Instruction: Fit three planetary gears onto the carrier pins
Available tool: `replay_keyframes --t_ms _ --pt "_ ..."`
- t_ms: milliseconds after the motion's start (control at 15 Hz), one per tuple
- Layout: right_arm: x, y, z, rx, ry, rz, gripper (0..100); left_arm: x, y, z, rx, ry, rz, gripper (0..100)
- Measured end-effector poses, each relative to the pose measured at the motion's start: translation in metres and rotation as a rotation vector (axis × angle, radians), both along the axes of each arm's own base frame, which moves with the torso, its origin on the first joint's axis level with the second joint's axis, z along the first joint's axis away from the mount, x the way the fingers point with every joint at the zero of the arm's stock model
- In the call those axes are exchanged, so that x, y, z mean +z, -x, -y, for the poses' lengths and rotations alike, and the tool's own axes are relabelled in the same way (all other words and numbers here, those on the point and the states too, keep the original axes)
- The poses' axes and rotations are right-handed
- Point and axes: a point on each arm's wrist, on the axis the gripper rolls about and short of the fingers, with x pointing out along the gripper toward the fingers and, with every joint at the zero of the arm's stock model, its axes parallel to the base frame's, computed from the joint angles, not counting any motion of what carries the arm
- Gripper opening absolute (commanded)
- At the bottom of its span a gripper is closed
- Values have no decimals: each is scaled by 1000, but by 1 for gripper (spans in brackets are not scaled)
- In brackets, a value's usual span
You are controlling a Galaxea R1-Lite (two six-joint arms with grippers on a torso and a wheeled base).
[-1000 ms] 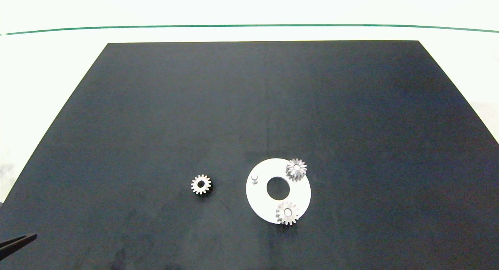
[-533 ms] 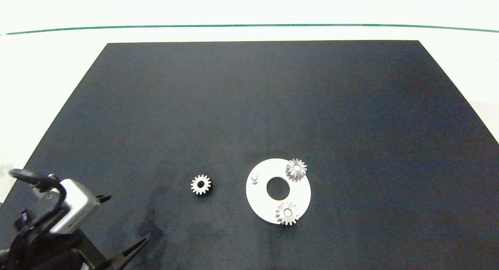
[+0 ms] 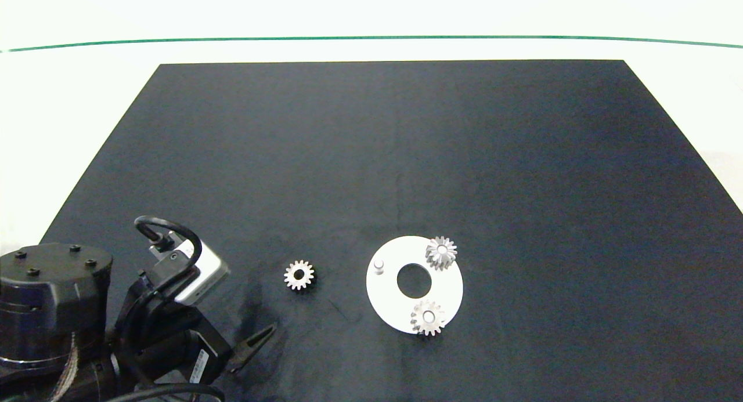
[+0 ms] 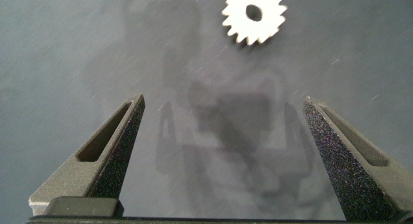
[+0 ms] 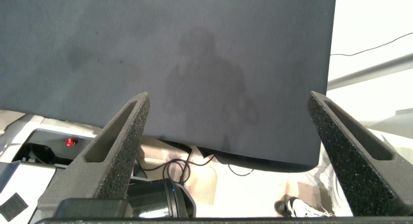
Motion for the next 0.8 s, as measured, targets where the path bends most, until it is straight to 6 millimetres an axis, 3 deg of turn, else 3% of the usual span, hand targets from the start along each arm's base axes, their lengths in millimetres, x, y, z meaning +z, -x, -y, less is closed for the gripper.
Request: replay_keyframes --t_ms 800 --pt "0 -1 0 12 14 -8 100 -1 -33 41 -50 34 24 100"
